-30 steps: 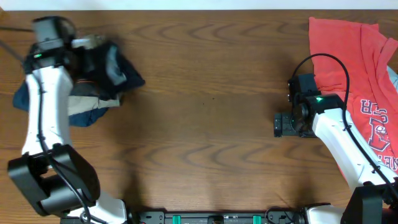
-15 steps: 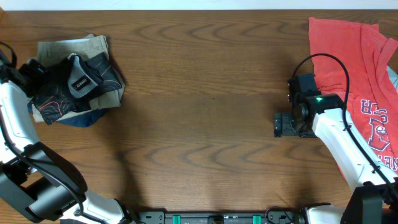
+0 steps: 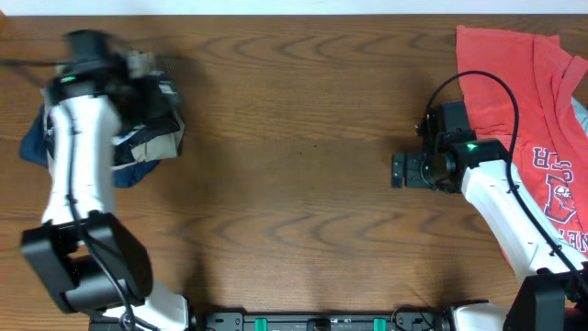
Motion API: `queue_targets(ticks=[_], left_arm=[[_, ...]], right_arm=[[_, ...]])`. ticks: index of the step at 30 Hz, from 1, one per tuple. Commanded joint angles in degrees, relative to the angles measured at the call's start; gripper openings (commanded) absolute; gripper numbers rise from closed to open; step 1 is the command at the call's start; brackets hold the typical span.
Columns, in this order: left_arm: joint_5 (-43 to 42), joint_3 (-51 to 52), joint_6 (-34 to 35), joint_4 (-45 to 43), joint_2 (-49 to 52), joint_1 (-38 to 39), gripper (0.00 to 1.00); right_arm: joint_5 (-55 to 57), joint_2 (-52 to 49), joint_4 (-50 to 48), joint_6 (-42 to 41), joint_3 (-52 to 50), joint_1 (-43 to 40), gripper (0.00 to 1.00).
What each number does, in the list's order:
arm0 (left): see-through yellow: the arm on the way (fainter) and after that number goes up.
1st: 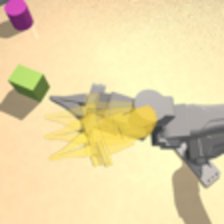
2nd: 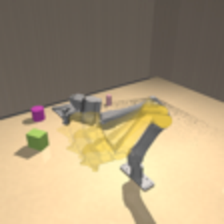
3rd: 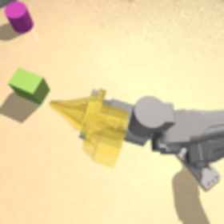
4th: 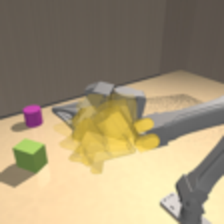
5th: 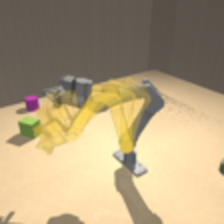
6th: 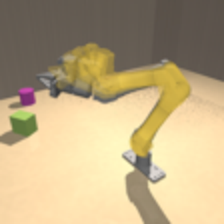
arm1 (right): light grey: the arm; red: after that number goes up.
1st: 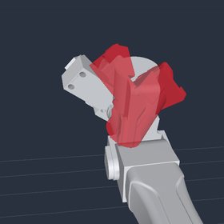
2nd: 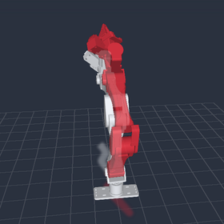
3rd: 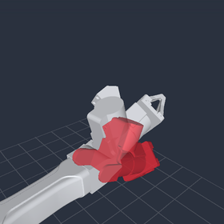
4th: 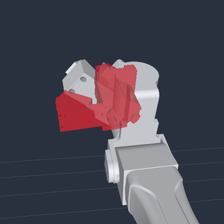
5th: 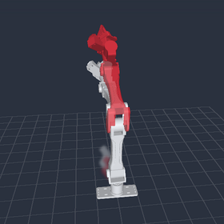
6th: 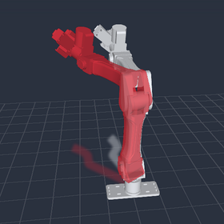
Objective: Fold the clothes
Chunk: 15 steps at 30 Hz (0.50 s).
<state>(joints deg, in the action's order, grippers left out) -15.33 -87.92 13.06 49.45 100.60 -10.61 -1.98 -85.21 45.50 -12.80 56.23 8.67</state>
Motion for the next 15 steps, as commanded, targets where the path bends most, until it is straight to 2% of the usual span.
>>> queue_targets(ticks=[1, 5, 9, 15], left_arm=[[0.96, -0.81, -5.27, 4.13, -1.36, 7.87, 0.98], [5.81, -0.81, -5.55, 14.75, -1.36, 14.75, 0.98], [5.77, -0.81, -5.51, 24.98, -1.38, 17.55, 0.98], [5.77, -0.15, -5.35, 31.19, -4.68, 17.62, 0.98]], right_arm=[[-5.18, 0.98, -2.25, 1.75, 0.76, -0.79, 0.99], [-5.16, 0.98, -2.4, 6.4, 1.38, -0.83, 0.99], [-5.05, 1.01, 4.28, 8.17, 5.01, -1.03, 0.99], [-4.92, 6.12, 8.2, 7.08, 7.67, -2.34, 0.99]])
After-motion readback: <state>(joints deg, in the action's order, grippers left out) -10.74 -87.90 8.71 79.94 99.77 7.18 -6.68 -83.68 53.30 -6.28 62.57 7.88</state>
